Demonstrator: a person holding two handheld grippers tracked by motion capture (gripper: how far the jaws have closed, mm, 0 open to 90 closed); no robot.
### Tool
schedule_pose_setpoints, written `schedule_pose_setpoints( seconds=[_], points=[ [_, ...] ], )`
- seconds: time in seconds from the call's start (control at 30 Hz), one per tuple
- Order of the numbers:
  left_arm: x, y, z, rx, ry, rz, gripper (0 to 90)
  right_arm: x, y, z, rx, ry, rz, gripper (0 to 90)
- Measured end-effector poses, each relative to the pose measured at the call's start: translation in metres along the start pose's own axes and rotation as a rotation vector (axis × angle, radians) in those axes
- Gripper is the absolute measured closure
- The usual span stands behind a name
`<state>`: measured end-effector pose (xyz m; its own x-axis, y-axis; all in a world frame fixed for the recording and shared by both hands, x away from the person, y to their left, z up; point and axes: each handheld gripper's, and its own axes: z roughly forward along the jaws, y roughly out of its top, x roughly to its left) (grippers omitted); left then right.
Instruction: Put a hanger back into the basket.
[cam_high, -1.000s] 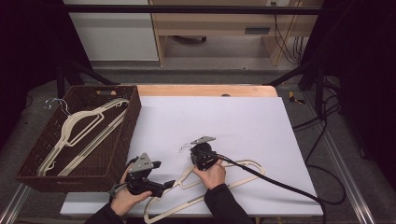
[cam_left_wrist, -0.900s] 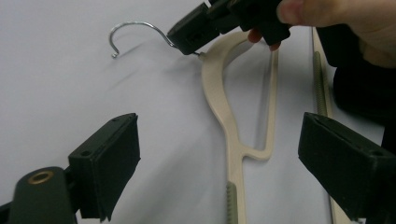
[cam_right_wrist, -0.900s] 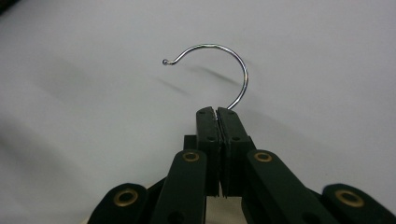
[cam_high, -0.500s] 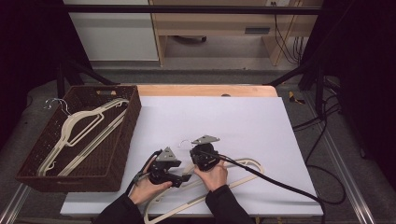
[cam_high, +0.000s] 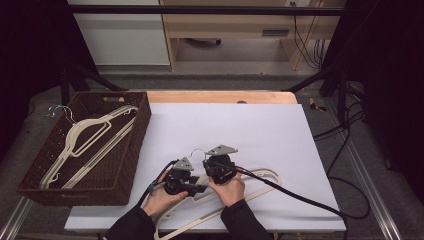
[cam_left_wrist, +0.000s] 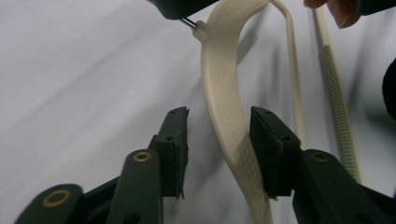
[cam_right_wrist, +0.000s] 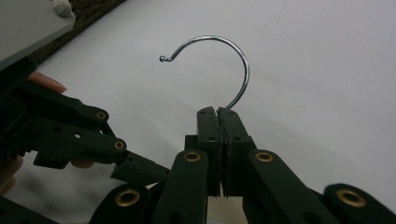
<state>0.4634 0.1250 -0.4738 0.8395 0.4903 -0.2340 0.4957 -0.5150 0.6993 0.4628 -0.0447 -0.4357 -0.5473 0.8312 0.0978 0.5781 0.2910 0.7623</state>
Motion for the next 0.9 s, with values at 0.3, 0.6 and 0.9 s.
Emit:
schedule_pose_setpoints(
  seconds=[0.3,0.6,0.9],
  points=[
    [-0.007,0.005,-0.004,0.001,-0.02,-0.002,71.2,0.003,0.001,-0.01,-0.026,-0.004,-0.009,89.1],
    [-0.015,0.007,-0.01,-0.009,-0.013,-0.033,73.7,0.004,0.002,-0.03,-0.07,0.053,-0.035,77.5],
    [-0.023,0.009,-0.018,-0.034,-0.03,-0.059,76.6,-0.028,-0.006,-0.069,-0.196,0.117,-0.043,46.5]
  ],
)
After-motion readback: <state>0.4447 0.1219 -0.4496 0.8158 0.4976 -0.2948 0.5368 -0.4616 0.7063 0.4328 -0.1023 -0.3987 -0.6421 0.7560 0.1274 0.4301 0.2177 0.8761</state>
